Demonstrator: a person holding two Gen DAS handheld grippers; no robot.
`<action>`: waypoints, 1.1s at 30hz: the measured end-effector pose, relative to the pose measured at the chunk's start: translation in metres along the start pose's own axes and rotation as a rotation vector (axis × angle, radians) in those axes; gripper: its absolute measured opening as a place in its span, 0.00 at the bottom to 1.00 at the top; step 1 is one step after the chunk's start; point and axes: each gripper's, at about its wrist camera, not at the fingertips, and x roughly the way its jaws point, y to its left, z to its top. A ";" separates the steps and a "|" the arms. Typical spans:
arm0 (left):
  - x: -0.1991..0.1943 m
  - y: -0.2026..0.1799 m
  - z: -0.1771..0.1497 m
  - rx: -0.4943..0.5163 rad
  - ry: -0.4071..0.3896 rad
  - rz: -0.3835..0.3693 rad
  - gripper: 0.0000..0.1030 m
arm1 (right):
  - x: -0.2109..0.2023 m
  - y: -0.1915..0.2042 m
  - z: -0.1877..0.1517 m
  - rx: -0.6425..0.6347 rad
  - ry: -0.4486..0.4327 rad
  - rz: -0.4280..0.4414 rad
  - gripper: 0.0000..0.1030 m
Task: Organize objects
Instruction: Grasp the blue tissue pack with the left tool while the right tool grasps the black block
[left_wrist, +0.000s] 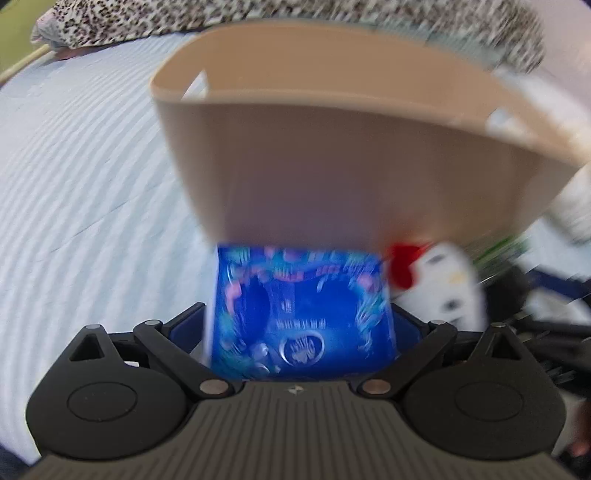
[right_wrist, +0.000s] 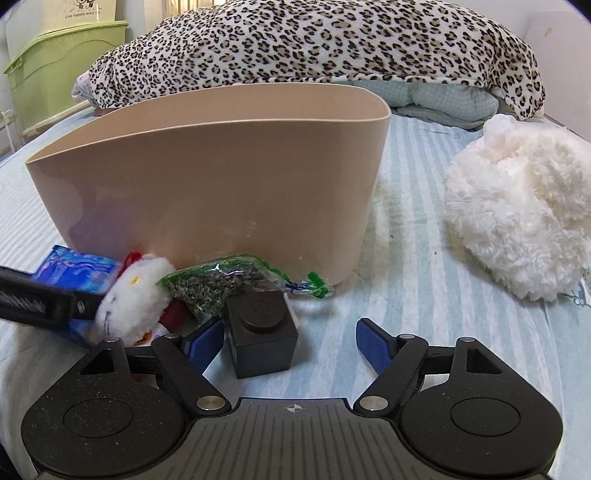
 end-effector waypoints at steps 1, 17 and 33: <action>0.004 0.001 -0.001 0.004 0.004 0.032 0.96 | 0.001 0.000 0.000 0.001 0.003 0.002 0.75; -0.010 0.023 -0.024 0.037 -0.054 -0.040 0.90 | -0.019 0.002 -0.003 0.028 -0.033 0.049 0.28; -0.096 0.023 0.007 0.045 -0.246 -0.087 0.90 | -0.092 -0.009 0.032 0.068 -0.221 0.057 0.28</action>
